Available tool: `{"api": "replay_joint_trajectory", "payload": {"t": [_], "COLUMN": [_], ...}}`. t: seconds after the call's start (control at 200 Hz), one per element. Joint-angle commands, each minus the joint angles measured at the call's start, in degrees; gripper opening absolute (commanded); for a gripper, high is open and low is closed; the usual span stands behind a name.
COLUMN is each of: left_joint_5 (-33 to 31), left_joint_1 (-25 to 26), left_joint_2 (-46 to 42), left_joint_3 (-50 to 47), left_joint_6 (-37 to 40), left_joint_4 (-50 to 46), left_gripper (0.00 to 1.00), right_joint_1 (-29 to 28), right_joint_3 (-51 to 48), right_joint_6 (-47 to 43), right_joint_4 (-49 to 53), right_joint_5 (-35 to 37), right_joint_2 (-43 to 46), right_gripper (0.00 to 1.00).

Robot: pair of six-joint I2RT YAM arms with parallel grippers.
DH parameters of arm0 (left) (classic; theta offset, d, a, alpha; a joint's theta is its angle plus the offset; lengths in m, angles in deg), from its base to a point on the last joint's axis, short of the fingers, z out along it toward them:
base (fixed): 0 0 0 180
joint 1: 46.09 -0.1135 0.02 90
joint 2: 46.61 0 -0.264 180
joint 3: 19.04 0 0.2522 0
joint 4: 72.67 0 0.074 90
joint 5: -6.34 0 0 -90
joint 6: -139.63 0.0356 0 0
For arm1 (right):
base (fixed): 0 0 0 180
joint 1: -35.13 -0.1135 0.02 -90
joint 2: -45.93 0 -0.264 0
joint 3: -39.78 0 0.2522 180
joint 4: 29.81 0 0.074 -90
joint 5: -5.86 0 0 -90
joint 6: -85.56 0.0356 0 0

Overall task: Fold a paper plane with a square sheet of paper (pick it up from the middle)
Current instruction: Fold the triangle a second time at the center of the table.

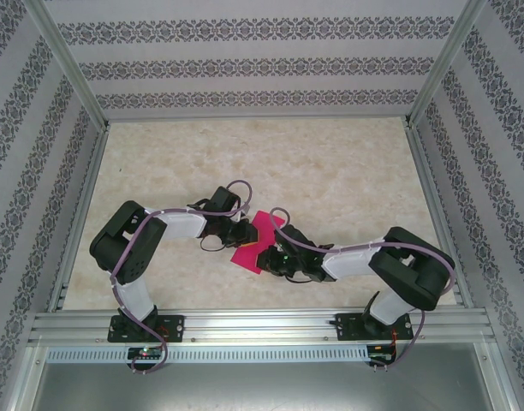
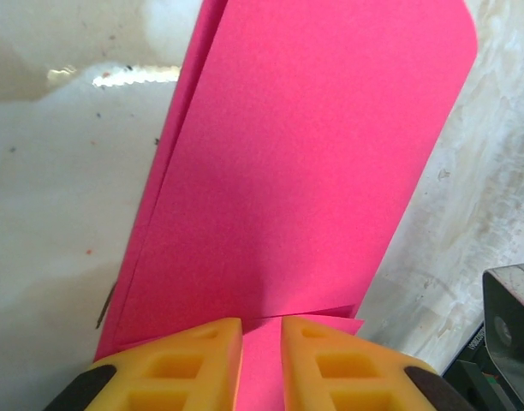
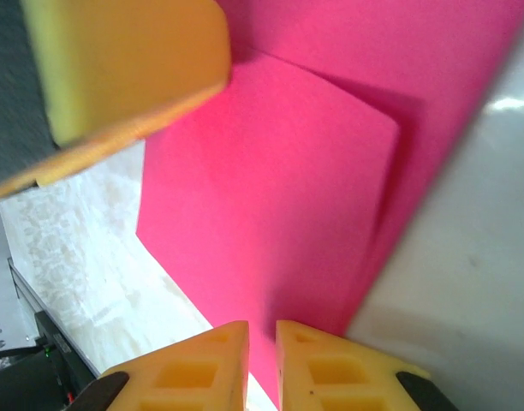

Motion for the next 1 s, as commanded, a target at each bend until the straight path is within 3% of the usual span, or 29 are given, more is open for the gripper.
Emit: {"api": "replay_joint_trajectory", "payload": {"t": [0.0, 0.195, 0.44, 0.709, 0.994], "left_joint_5": [-5.6, -3.92, -2.87, -2.32, -2.92], "left_joint_1": [-2.22, -2.84, -2.8, -2.78, -2.87], "left_joint_2": [1.19, 1.92, 1.77, 1.75, 1.02], "left_joint_3": [-1.87, -0.34, -1.98, -2.67, -1.48], "left_joint_6": [0.42, 0.68, 0.21, -0.64, 0.5], "left_joint_4": [1.3, 1.94, 2.62, 3.62, 1.65], "left_gripper": [0.24, 0.26, 0.26, 0.26, 0.26], "right_joint_1": [0.08, 0.34, 0.08, 0.08, -0.12], "right_joint_3": [-2.65, -1.37, 3.8, 13.06, 5.02], "right_joint_6": [-1.35, -2.18, -3.39, -2.38, 1.46], "right_joint_4": [7.7, 9.04, 10.09, 4.58, 0.05], "right_joint_5": [-1.04, -1.52, 2.79, 1.34, 1.02], "right_joint_2": [1.28, 1.18, 9.1, -4.13, -9.24], "right_gripper": [0.17, 0.18, 0.21, 0.19, 0.16]}}
